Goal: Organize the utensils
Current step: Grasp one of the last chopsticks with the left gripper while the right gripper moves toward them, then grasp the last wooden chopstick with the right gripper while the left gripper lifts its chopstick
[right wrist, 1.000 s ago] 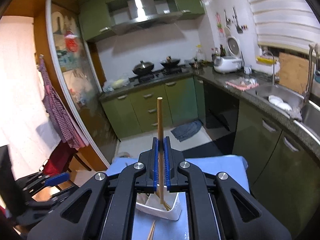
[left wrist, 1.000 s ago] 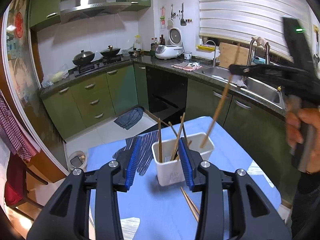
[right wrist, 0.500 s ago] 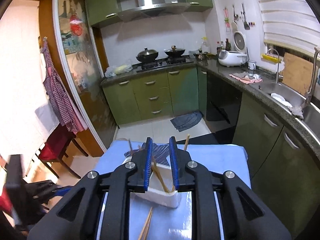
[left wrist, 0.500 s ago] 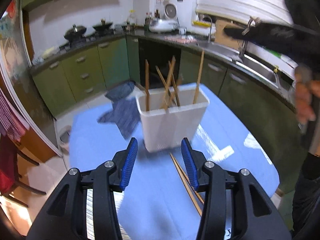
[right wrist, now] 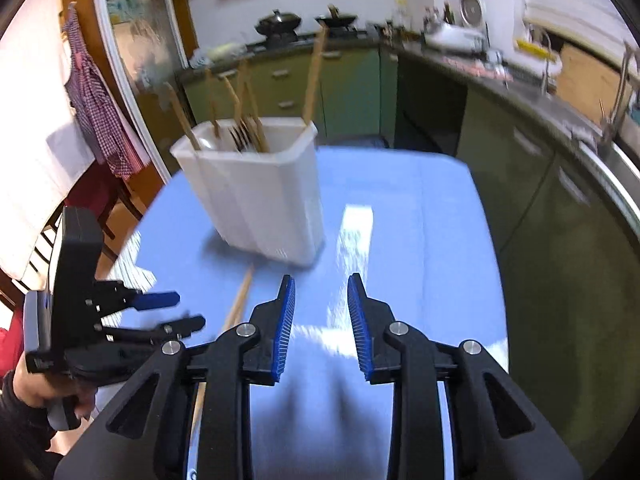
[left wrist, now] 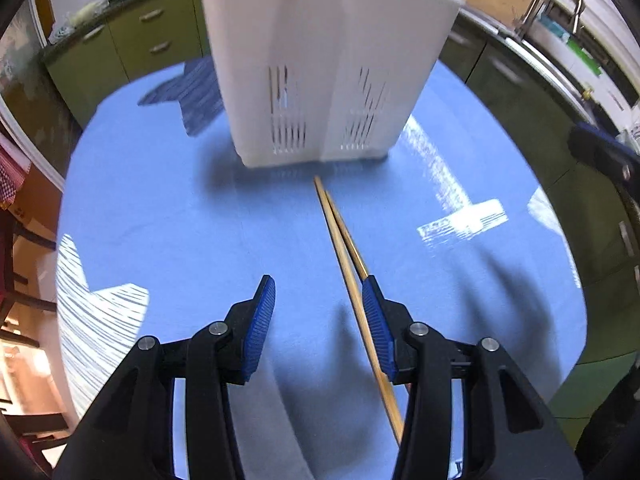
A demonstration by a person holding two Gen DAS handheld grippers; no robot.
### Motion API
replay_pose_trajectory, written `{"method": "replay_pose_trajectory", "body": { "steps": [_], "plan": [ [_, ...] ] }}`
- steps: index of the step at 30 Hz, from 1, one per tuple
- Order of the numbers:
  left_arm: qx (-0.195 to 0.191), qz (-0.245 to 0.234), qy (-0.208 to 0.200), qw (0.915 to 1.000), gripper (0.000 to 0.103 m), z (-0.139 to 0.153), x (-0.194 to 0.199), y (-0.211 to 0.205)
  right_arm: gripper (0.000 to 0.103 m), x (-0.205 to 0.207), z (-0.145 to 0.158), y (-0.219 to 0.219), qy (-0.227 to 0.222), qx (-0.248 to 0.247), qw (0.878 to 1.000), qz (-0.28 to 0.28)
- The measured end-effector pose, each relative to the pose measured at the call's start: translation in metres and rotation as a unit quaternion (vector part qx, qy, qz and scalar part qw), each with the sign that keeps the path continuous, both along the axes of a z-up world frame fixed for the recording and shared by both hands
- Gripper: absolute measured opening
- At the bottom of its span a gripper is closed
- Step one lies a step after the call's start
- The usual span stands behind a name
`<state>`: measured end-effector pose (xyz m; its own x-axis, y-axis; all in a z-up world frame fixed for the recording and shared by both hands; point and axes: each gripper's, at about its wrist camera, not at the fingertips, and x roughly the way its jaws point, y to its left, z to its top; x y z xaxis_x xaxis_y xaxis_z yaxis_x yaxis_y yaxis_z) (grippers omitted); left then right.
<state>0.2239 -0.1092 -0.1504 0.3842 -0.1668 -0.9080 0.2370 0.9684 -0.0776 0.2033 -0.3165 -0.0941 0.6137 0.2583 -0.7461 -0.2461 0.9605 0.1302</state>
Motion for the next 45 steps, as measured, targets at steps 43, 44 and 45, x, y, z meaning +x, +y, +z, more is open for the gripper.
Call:
{"method": "replay_pose_trajectory", "body": {
  "steps": [43,44,45],
  "plan": [
    [-0.032,0.013,-0.126,0.9914,0.006,0.091,-0.04,0.042,0.028,0.03,-0.065,0.06,0.12,-0.014,0.991,0.064],
    [-0.035,0.012,-0.134,0.9903,0.006,0.096,-0.044,0.046,0.028,0.033,-0.07,0.069,0.13,-0.015,0.989,0.072],
    [-0.034,0.012,-0.138,0.9897,0.006,0.098,-0.048,0.047,0.028,0.035,-0.074,0.075,0.136,-0.016,0.988,0.075]
  ]
}}
